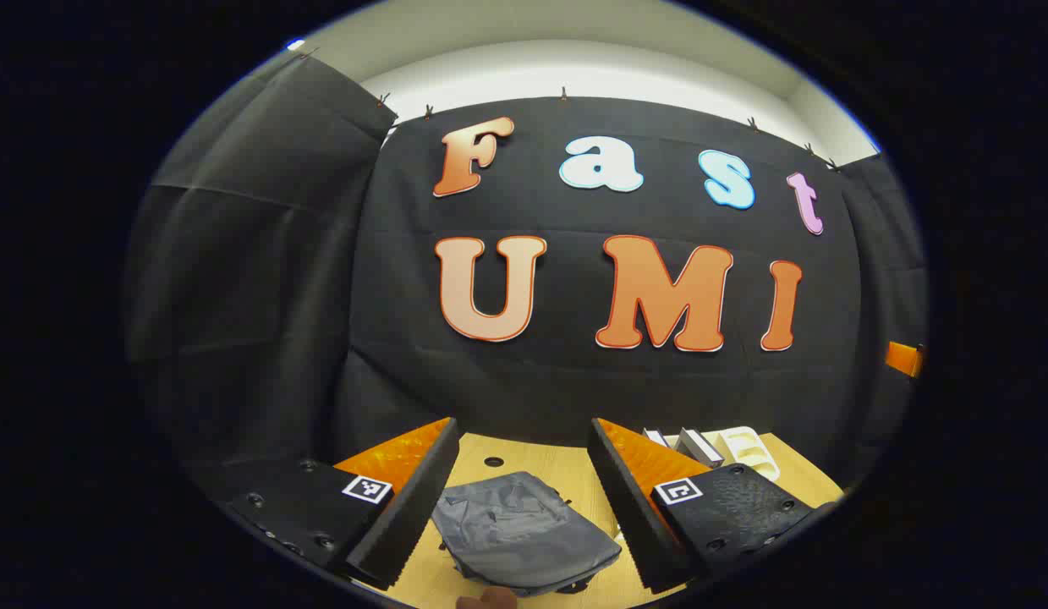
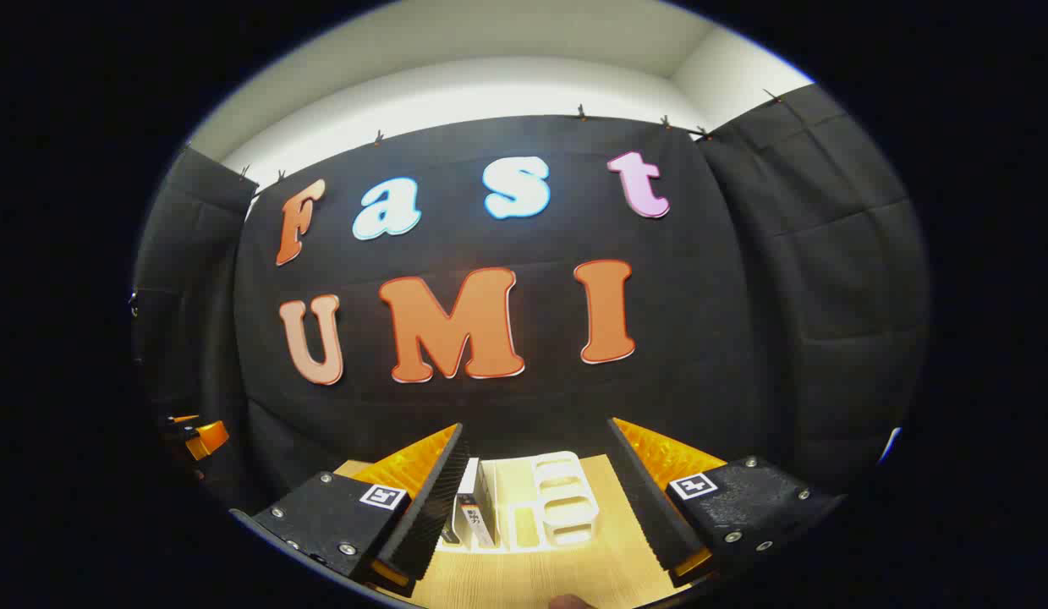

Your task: Open the schoolbag, grab two books from the bookshelf and put them into the schoolbag.

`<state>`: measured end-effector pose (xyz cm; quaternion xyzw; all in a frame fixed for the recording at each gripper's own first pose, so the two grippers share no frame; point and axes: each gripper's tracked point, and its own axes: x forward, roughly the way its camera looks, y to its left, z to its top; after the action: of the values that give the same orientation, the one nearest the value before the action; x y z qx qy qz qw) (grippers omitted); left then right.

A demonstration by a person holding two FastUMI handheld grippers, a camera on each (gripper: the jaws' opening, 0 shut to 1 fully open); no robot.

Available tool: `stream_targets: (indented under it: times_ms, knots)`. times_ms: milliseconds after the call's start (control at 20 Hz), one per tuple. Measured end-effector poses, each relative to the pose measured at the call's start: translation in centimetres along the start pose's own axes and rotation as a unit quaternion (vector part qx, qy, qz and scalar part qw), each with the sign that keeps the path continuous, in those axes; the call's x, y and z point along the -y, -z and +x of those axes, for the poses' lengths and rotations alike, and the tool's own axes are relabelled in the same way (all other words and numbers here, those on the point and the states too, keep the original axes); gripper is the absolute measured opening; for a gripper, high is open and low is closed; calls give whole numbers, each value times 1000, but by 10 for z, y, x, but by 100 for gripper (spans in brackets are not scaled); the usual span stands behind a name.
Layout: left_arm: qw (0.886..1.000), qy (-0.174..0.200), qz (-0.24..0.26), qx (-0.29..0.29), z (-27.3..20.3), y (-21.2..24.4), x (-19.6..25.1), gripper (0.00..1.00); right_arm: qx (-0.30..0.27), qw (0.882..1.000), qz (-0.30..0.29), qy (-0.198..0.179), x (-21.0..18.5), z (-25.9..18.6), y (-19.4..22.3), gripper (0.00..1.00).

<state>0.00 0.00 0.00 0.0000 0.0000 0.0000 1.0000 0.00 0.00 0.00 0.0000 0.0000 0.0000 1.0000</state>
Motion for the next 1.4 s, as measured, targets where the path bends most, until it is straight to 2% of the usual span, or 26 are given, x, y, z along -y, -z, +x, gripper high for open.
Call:
stream_targets:
  times_ms: [150, 250, 300, 400, 600, 700, 750, 800, 850, 900, 1200, 1400]
  knots:
    - [1000, -7, -3, 7, -3, -4, 3, 96, -26, 999, 18, -25, -5, 2, 7, 100]
    - [1000, -7, 4, 11, -6, -6, 5, 96, -43, 999, 26, -19, -6, 2, 16, 97]
    - [1000, -5, 9, 11, -6, -6, 8, 96, -47, 998, 23, -16, -7, 2, 19, 100]
    - [1000, 0, 17, 15, -3, -10, 14, 96, -51, 998, 19, -12, -7, 1, 22, 97]
    - [1000, 20, 8, 10, 7, -10, 31, 96, -28, 999, -24, 21, 12, 1, 16, 97]
    - [1000, 28, 3, 13, 13, -11, 40, 97, -25, 999, -35, 24, 14, 2, 13, 97]
    - [999, 30, 4, 17, 16, -12, 42, 97, -26, 999, -37, 22, 12, 1, 13, 100]
    - [999, 32, 6, 20, 18, -14, 44, 97, -25, 999, -38, 22, 13, 2, 13, 97]
    - [999, 30, 9, 20, 19, -13, 44, 96, -23, 999, -40, 24, 14, 4, 10, 100]
    - [999, 28, 8, 24, 19, -15, 43, 96, -23, 998, -44, 26, 14, 6, 9, 97]
    - [1000, 14, 12, 17, 22, -5, 28, 96, -29, 997, -73, 7, -10, 17, 16, 97]
    - [999, -2, 43, 18, 26, -1, 9, 97, -41, 996, -79, 1, -18, 15, 33, 97]
